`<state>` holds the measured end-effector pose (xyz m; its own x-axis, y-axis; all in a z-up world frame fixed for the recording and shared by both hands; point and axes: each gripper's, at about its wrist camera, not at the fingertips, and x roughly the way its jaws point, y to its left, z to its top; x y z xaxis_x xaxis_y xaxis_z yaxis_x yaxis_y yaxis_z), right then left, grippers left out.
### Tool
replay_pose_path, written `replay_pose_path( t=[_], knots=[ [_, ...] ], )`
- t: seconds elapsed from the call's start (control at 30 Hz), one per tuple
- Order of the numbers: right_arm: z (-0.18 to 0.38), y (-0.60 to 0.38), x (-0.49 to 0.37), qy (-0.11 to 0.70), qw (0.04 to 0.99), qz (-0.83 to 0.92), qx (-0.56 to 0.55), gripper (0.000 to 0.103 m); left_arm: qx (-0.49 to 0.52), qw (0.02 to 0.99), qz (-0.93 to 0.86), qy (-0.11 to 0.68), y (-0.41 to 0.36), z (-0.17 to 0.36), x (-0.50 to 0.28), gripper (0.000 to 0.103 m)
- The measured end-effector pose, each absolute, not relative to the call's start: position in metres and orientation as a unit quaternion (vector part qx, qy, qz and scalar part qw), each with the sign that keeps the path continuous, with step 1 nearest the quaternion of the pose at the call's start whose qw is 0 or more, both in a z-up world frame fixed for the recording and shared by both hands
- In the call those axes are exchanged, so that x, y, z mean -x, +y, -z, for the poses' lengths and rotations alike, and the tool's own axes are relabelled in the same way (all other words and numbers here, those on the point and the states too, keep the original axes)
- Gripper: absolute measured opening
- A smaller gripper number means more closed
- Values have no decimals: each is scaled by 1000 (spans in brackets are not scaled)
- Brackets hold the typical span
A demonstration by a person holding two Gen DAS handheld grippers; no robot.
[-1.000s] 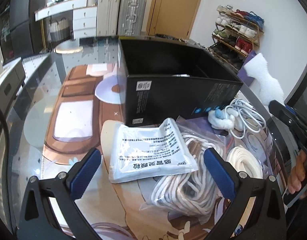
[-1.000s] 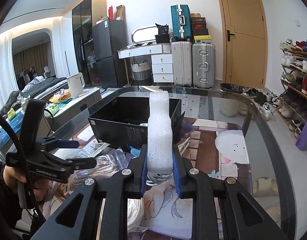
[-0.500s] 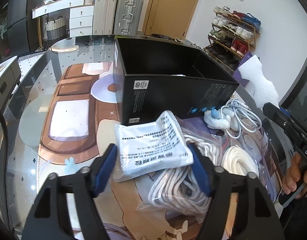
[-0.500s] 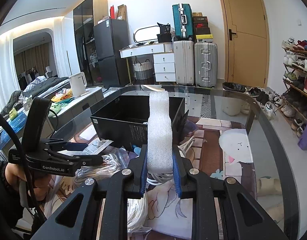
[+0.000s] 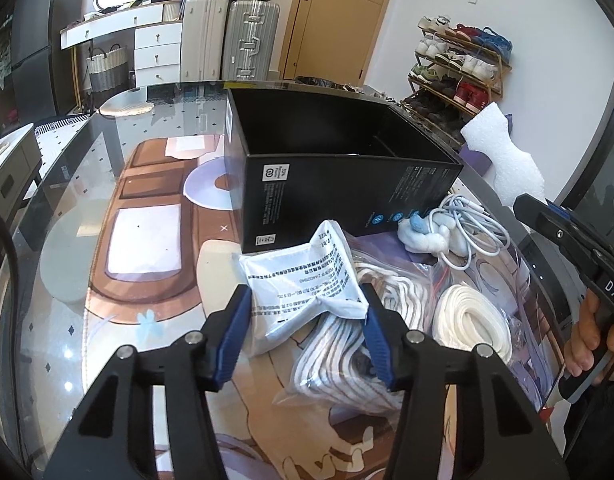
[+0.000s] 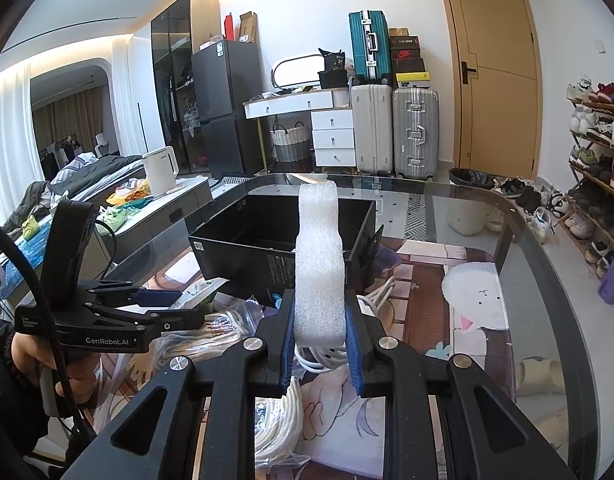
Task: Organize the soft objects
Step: 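Hold the foam sleeve up with the right gripper while the left gripper grasps the white sachet, then lift the white sachet with the left gripper toward the black box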
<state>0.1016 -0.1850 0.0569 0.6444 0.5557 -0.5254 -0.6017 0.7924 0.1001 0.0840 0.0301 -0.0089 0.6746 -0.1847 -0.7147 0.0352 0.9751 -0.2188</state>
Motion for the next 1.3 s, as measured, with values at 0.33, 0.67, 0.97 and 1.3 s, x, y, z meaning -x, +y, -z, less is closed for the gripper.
replay_pose_path(
  t=[0.33,0.67,0.97,1.3],
  knots=[
    [-57,-186,-101,270,907,-322,41,22,89,917,60,385,30,0,-78,50],
    [-57,-184,-99,270,905,-325,43,22,79,927,58,362,28,-16,-73,50],
    [-67,-182,-111,280,894,-349,16,22,88,934,53,343,35,-39,-75,44],
    [-74,-174,-121,286,889,-358,21,22,79,929,52,358,43,-34,-85,44]
  ],
)
